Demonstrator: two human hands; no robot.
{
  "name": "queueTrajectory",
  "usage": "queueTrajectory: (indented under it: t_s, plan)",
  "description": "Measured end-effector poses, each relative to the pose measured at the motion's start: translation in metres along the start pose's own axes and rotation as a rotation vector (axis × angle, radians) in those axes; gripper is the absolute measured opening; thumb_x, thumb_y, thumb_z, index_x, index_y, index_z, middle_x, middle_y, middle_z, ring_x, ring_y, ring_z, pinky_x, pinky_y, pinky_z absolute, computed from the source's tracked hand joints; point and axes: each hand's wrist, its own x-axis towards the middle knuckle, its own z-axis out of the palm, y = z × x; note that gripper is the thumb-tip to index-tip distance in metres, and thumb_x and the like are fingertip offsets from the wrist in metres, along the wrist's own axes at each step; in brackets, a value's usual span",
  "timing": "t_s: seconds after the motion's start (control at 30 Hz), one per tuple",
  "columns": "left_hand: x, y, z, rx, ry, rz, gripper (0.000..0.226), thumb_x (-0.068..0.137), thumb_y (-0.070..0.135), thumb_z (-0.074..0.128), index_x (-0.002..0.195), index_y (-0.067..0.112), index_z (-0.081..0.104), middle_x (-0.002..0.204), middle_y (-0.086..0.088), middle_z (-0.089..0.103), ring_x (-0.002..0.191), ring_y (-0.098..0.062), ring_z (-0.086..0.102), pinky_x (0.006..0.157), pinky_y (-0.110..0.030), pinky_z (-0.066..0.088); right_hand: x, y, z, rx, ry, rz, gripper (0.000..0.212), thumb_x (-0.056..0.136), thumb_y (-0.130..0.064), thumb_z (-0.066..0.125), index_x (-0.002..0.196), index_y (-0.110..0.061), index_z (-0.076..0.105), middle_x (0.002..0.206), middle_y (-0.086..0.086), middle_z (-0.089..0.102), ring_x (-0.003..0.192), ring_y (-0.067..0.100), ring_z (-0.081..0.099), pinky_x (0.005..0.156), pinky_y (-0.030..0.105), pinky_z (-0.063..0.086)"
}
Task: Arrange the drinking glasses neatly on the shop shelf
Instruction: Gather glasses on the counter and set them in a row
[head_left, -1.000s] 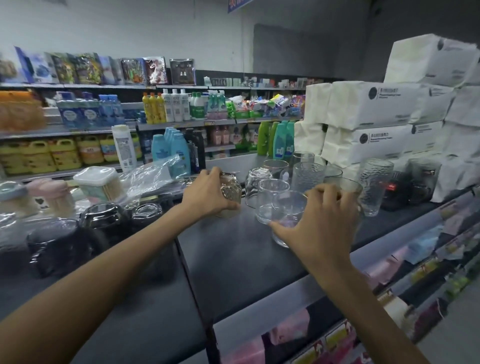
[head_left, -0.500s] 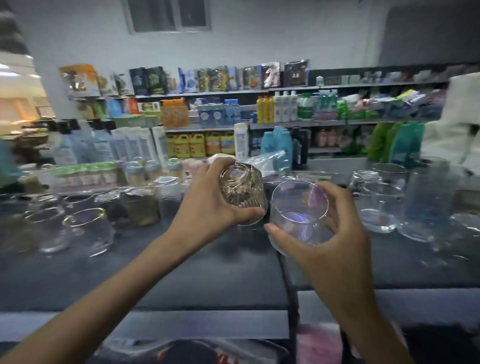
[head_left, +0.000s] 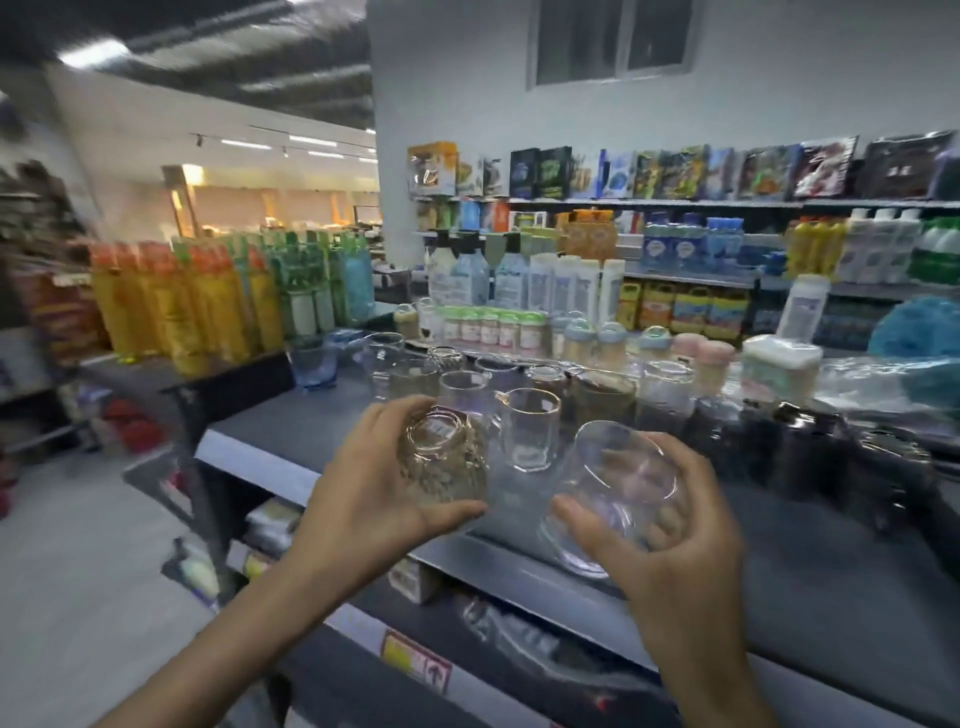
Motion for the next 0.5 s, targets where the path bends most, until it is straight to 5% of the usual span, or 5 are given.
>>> queueTrajectory:
  t_s: [0.2, 0.5]
  plan:
    - [0.040, -0.113, -0.030, -0.002, -0.021, -0.006, 0.100, 0.054, 0.066, 0.092, 0.138, 0.038, 0.044, 0.131, 0.020, 0.054, 0.114, -0.001, 0.056, 0.100, -0.029, 0.051, -0.003, 0.016, 0.102, -0.014, 0.060, 0.048, 0.082, 0.054, -0.040, 0.096, 0.127, -0.039, 0.059, 0.125, -0.007, 0.070, 0.116, 0.010, 0.068, 0.099, 0.050, 0.056]
    - [0.098, -0.191, -0.013, -0.048, -0.081, 0.061, 0.095, 0.056, 0.061, 0.093, 0.136, 0.031, 0.052, 0.126, 0.010, 0.060, 0.117, -0.013, 0.059, 0.100, -0.036, 0.052, -0.001, 0.024, 0.174, -0.118, 0.203, 0.074, 0.083, 0.054, -0.040, 0.093, 0.129, -0.036, 0.058, 0.118, -0.014, 0.069, 0.104, -0.001, 0.068, 0.092, 0.030, 0.057]
